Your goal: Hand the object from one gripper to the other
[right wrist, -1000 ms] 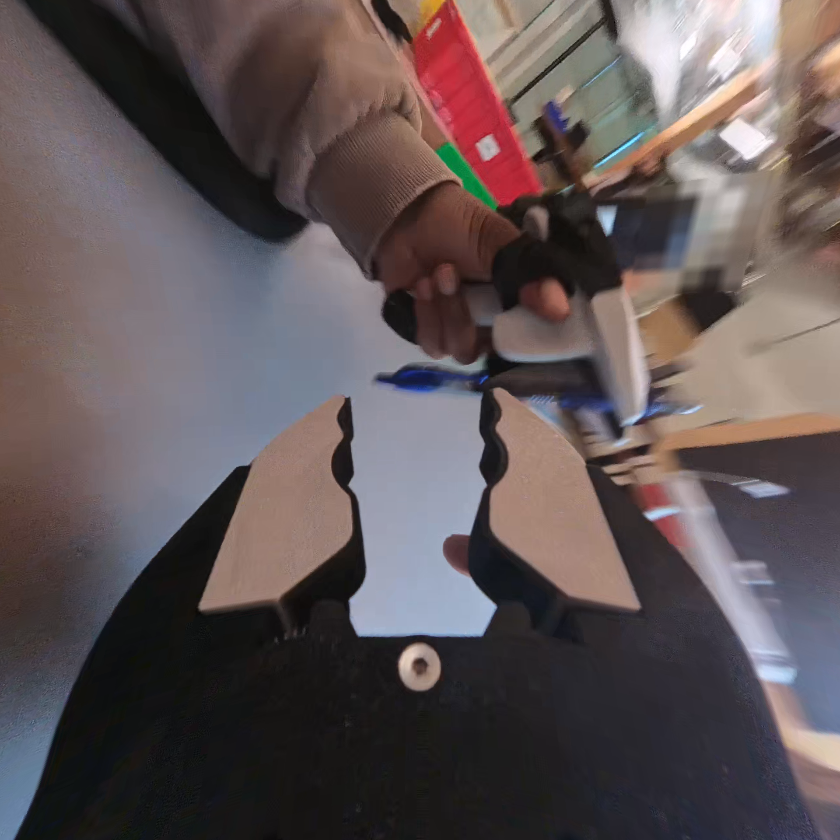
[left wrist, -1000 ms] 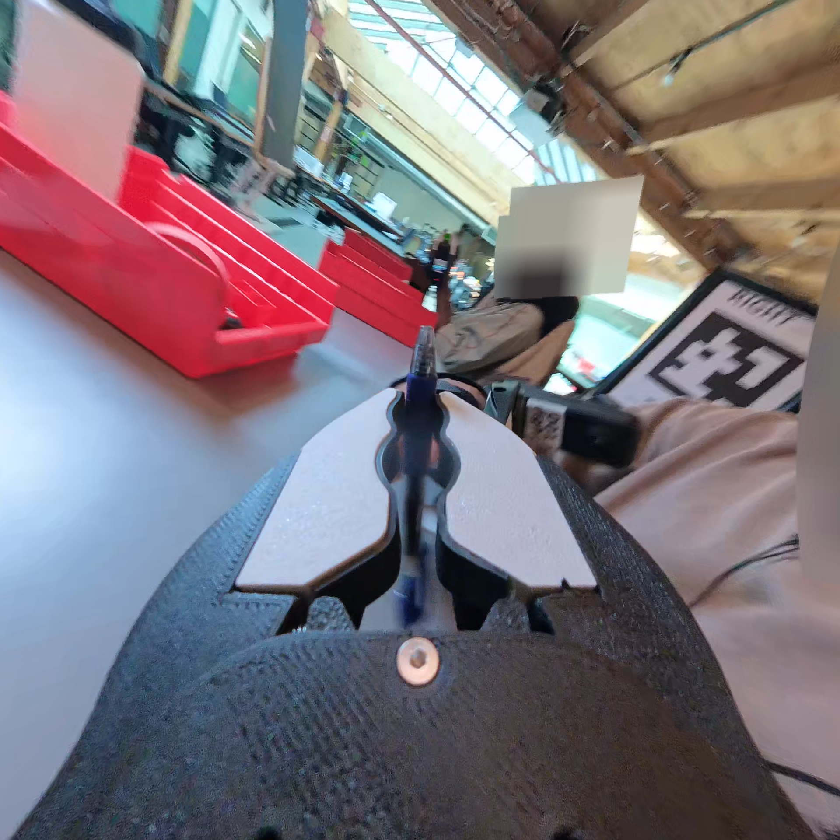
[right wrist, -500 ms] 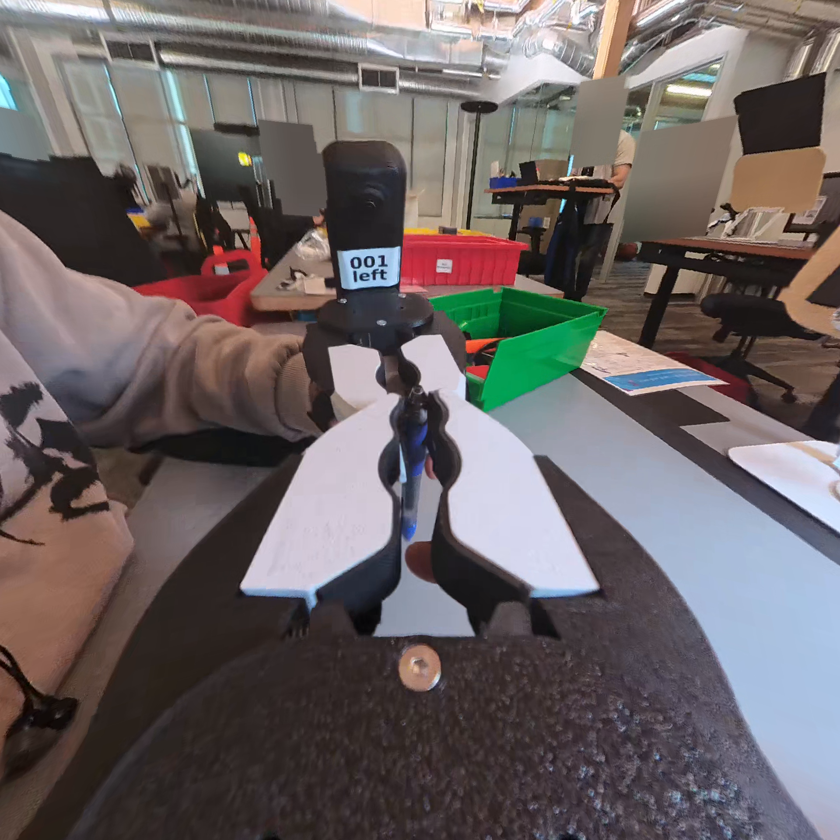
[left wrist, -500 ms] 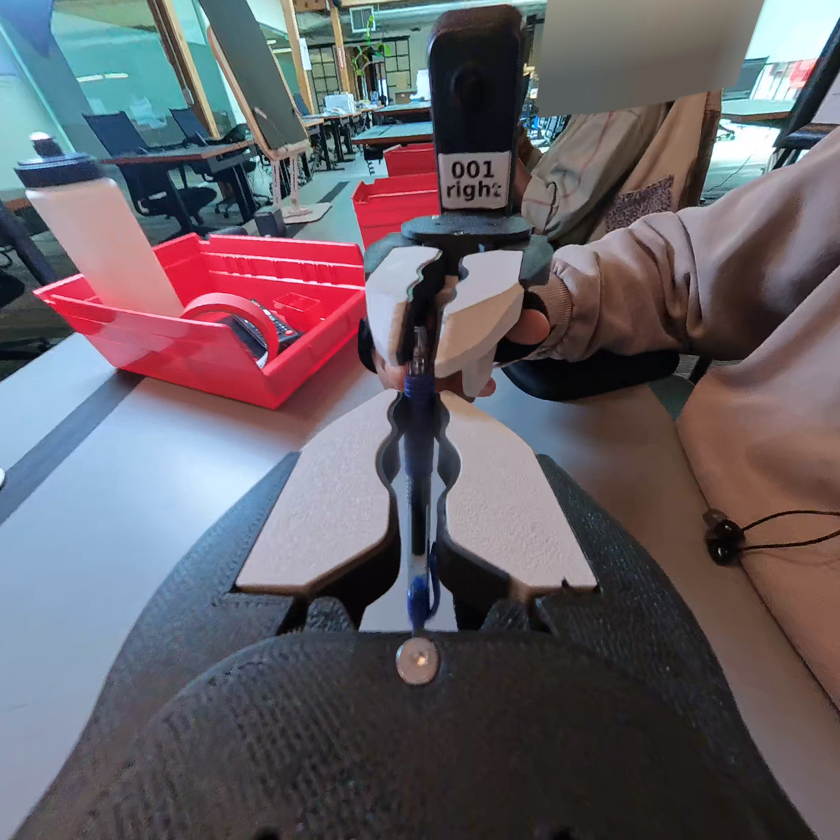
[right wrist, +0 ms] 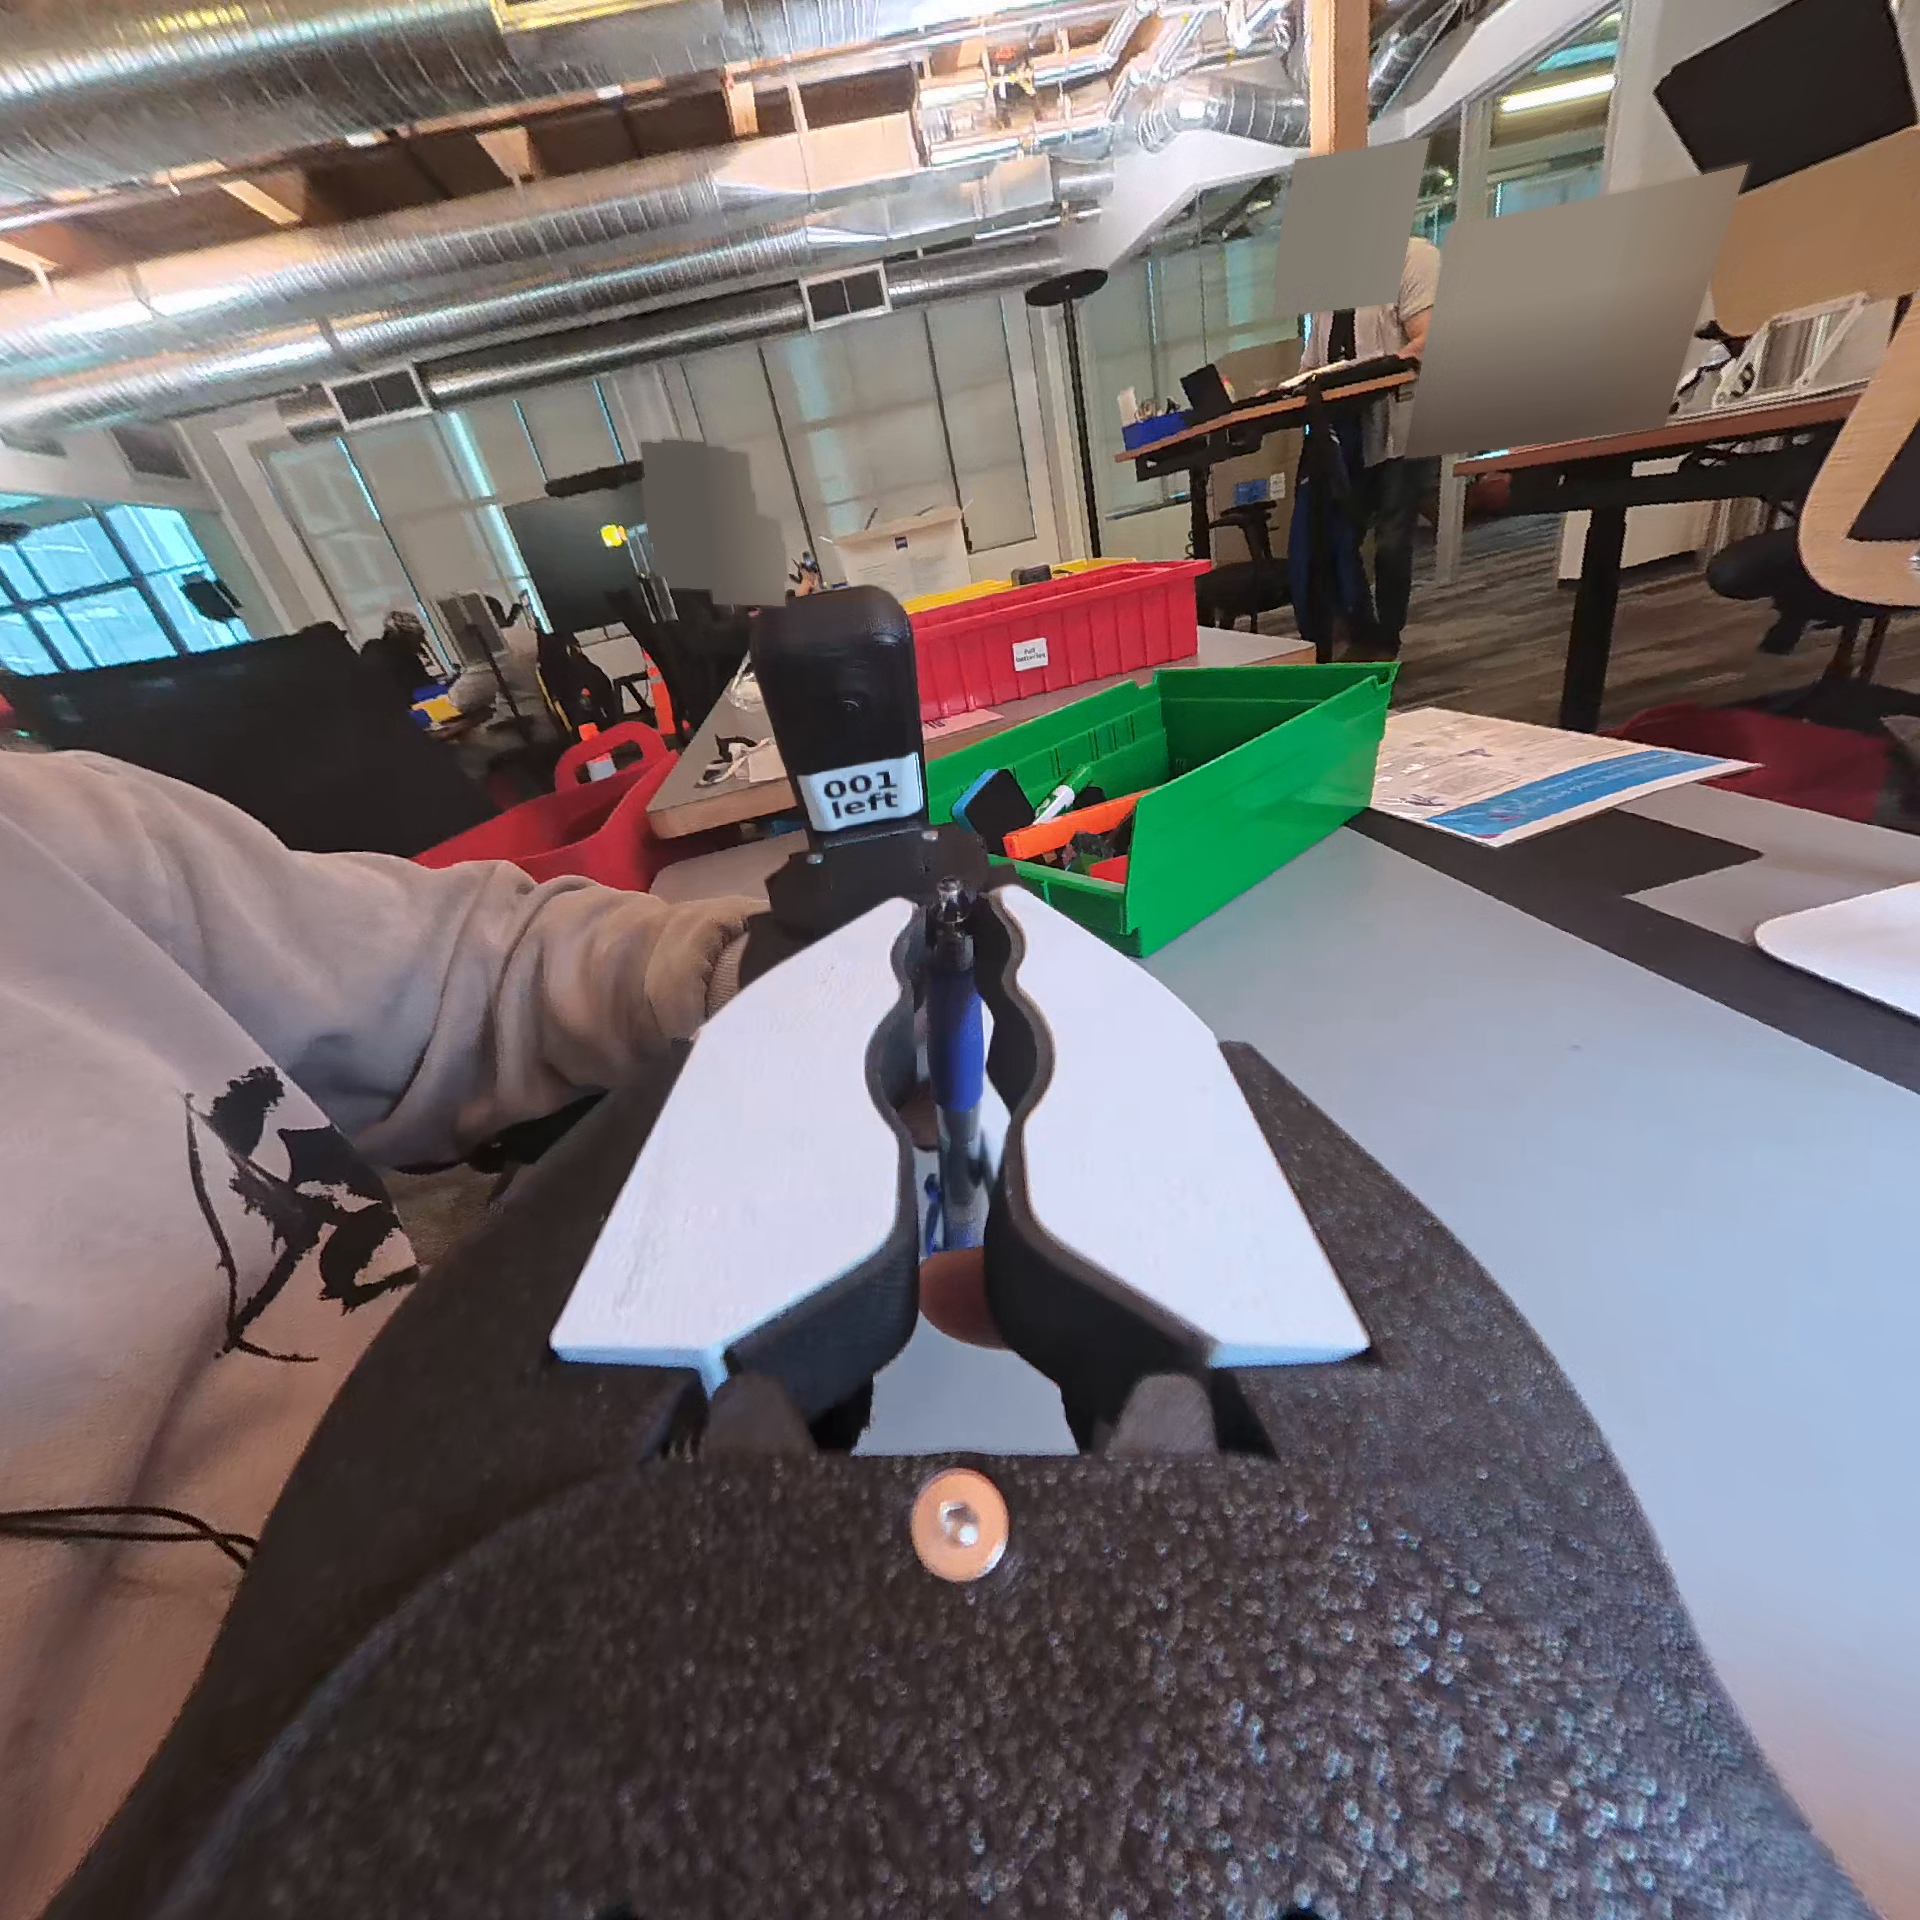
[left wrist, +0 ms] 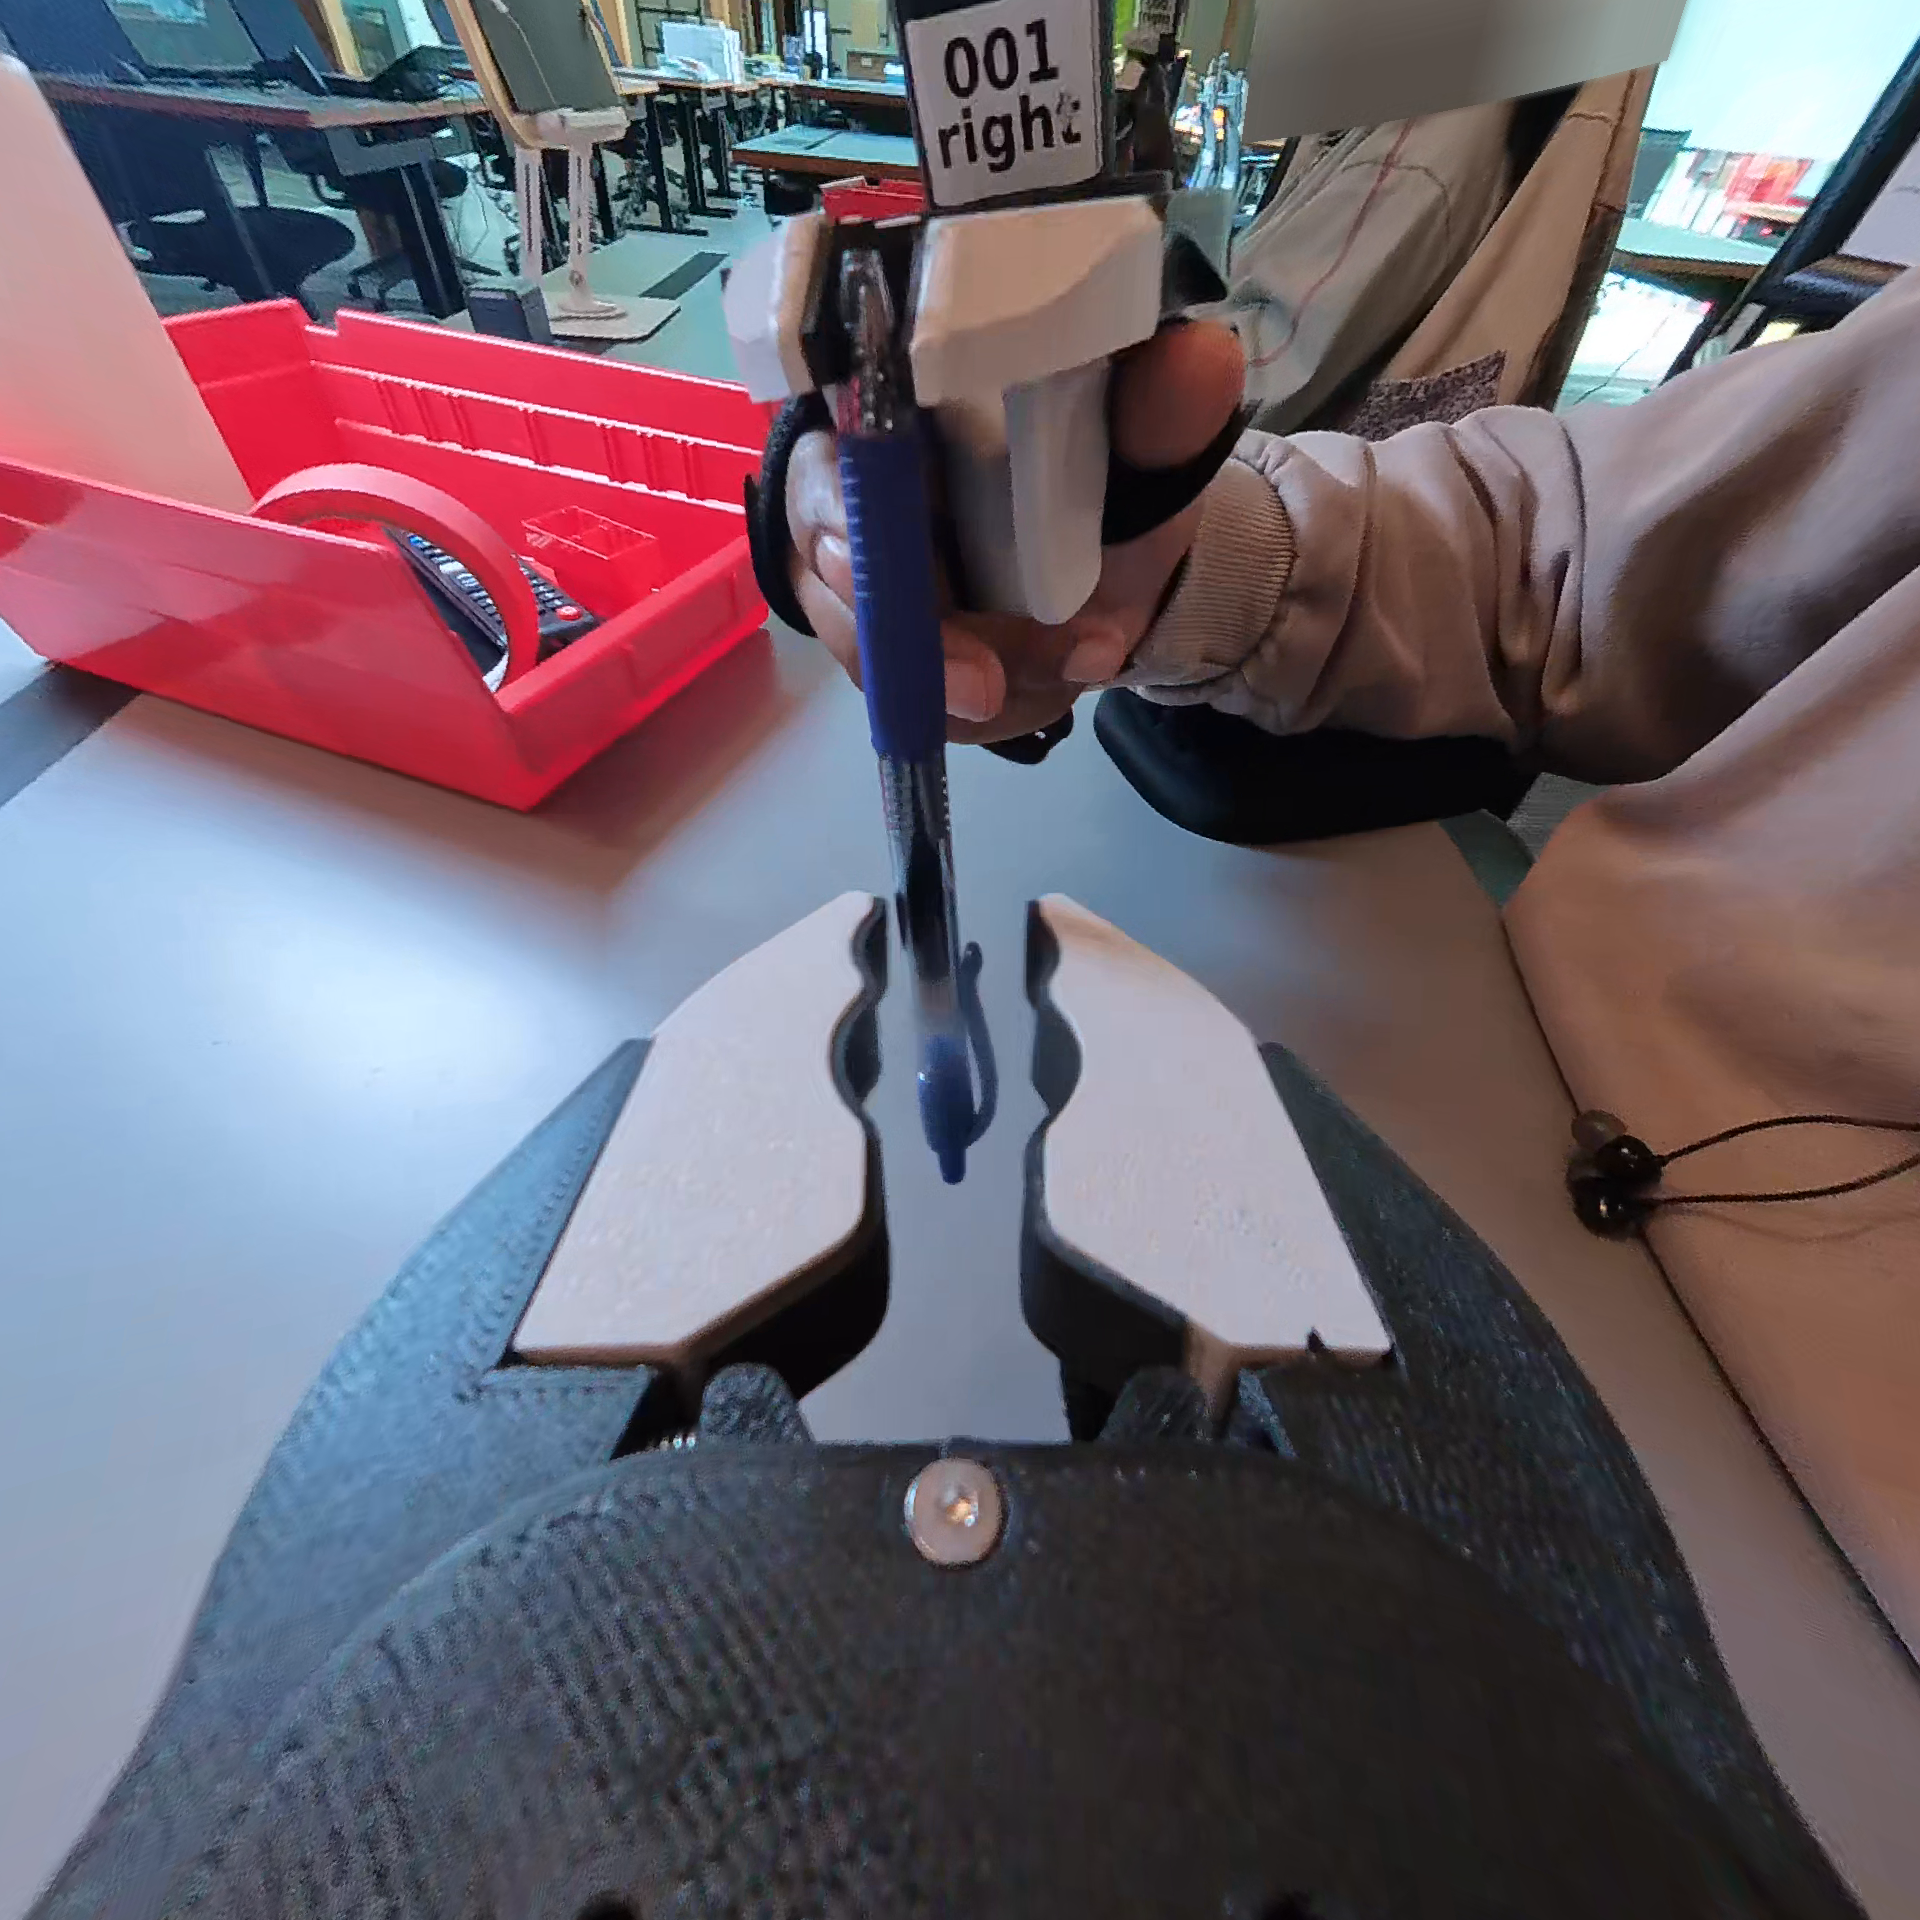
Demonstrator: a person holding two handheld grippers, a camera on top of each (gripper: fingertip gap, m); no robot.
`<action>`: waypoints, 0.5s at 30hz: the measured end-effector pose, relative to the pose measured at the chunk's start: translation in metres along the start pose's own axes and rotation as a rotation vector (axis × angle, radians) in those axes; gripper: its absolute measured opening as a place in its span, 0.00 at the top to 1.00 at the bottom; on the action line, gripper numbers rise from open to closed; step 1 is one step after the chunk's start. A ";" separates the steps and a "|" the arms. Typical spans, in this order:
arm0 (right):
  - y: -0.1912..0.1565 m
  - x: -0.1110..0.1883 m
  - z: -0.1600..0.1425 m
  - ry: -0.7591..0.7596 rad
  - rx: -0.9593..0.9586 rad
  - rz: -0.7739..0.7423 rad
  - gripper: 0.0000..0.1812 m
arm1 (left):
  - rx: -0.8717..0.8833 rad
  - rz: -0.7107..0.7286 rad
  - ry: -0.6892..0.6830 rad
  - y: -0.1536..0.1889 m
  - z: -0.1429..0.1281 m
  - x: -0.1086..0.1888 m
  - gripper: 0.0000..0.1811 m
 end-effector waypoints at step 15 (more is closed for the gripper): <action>0.000 -0.023 -0.046 -0.184 -0.034 0.052 0.80 | 0.167 -0.066 0.325 -0.005 0.027 0.029 0.92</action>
Point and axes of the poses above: each gripper's, where its closed fingertips meet, x back along the fingers, z out of its top, y = z × x across the jaws, the point moved 9 cm from there along x, back along the fingers, and after that the axes turned 7 degrees about x, right-handed, at the moved point
